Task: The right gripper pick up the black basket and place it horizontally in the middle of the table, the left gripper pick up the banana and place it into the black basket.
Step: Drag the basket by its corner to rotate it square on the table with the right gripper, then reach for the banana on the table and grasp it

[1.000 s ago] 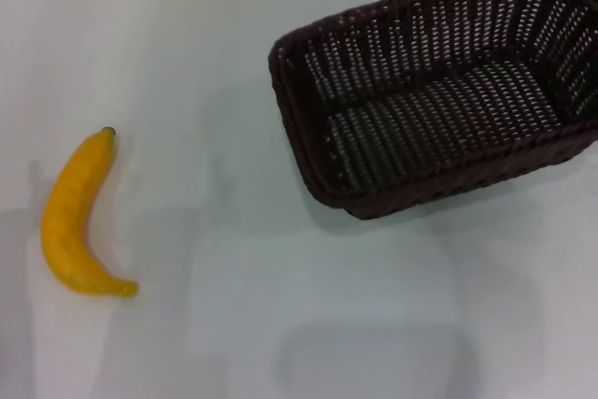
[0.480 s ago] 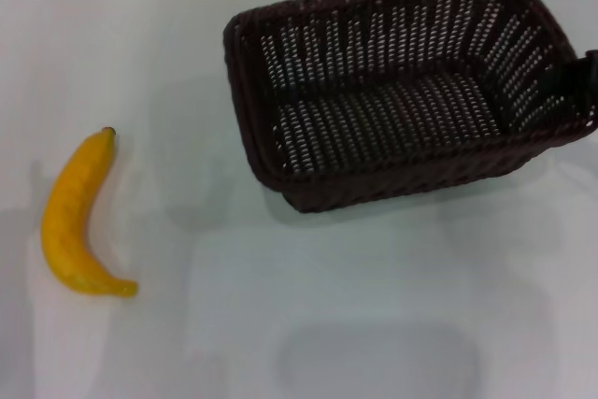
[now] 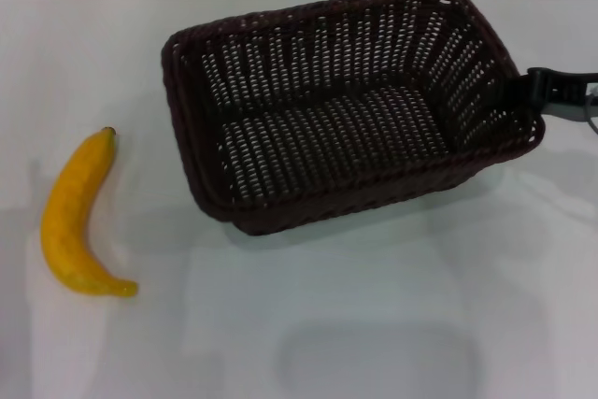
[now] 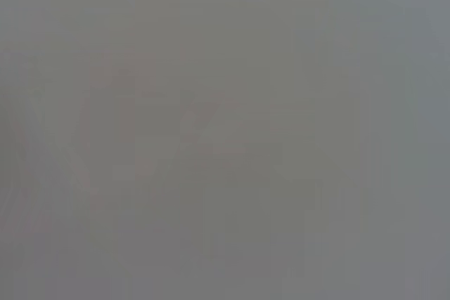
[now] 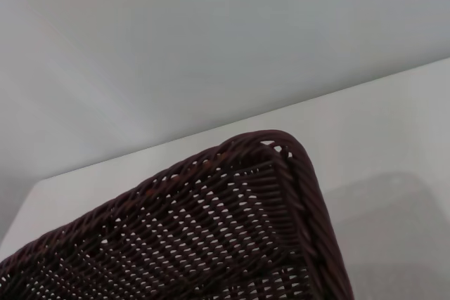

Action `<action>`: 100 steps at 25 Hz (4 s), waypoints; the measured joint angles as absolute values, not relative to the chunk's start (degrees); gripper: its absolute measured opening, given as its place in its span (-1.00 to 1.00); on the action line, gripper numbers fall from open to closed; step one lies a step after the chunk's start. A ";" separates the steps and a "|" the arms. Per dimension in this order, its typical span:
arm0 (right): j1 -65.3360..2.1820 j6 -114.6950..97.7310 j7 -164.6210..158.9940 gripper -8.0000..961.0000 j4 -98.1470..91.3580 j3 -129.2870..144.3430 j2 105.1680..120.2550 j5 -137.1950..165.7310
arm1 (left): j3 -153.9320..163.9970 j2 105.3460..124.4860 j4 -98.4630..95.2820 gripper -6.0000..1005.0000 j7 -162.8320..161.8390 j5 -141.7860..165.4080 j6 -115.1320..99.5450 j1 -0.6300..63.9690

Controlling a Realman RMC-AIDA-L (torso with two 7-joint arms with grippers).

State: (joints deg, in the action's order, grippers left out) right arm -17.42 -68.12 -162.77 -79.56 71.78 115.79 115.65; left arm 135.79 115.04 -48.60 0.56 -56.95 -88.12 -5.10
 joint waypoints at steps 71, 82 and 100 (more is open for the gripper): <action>-11.86 -48.07 -147.03 0.43 -79.00 83.78 115.14 105.28 | 135.66 114.69 -45.52 0.76 -2.99 -56.21 -86.52 -4.05; -12.01 -29.87 -122.89 0.79 -76.94 82.67 115.13 100.37 | 135.05 114.43 -44.87 0.76 -4.99 -56.17 -86.57 -2.90; -21.84 18.82 -125.71 0.77 -50.46 84.10 115.03 114.55 | 134.30 114.82 -45.28 0.76 -5.89 -56.17 -87.11 -2.62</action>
